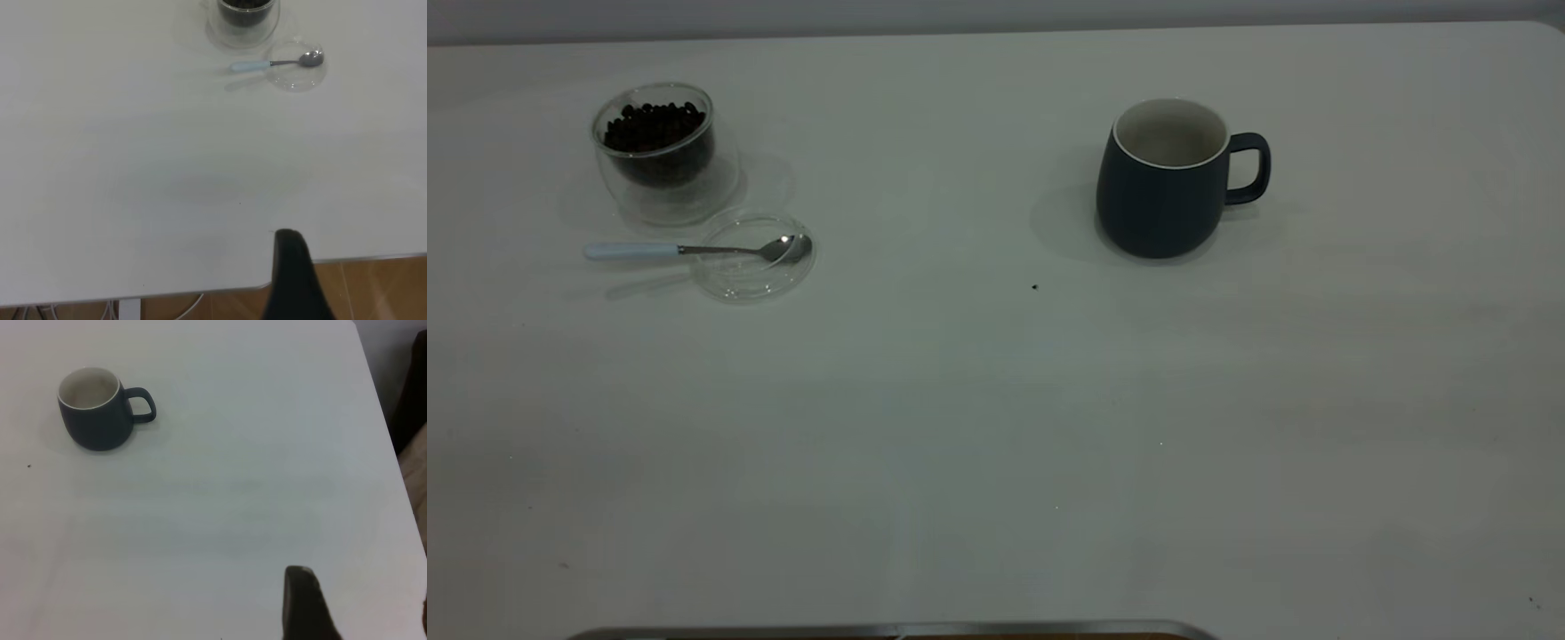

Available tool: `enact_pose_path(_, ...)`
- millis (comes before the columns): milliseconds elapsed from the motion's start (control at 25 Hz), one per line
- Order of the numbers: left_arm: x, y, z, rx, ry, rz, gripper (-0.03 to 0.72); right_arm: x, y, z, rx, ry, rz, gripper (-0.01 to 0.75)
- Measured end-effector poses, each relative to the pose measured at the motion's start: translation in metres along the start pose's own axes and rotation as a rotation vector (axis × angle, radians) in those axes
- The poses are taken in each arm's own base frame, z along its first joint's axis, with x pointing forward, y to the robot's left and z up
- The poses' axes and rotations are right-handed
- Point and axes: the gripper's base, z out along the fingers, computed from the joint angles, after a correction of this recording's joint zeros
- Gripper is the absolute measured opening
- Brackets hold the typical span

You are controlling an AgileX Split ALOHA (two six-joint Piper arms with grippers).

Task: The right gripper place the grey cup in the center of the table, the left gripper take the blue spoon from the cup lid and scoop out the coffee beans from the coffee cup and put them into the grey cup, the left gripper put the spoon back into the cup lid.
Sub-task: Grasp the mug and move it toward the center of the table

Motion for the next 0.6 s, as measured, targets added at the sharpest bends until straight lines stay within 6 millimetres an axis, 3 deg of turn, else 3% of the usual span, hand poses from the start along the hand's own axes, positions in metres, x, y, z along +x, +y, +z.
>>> enact_pose_path(400,0.0,0.0,0.0,0.0,0.0,0.0,0.553,-0.001,0.002,-0.001,-0.018,-0.005,0.009,0.451)
enact_pose_path(600,0.0,0.0,0.0,0.0,0.0,0.0,0.553,-0.035,0.004,-0.001,-0.033,-0.165,0.01,0.451)
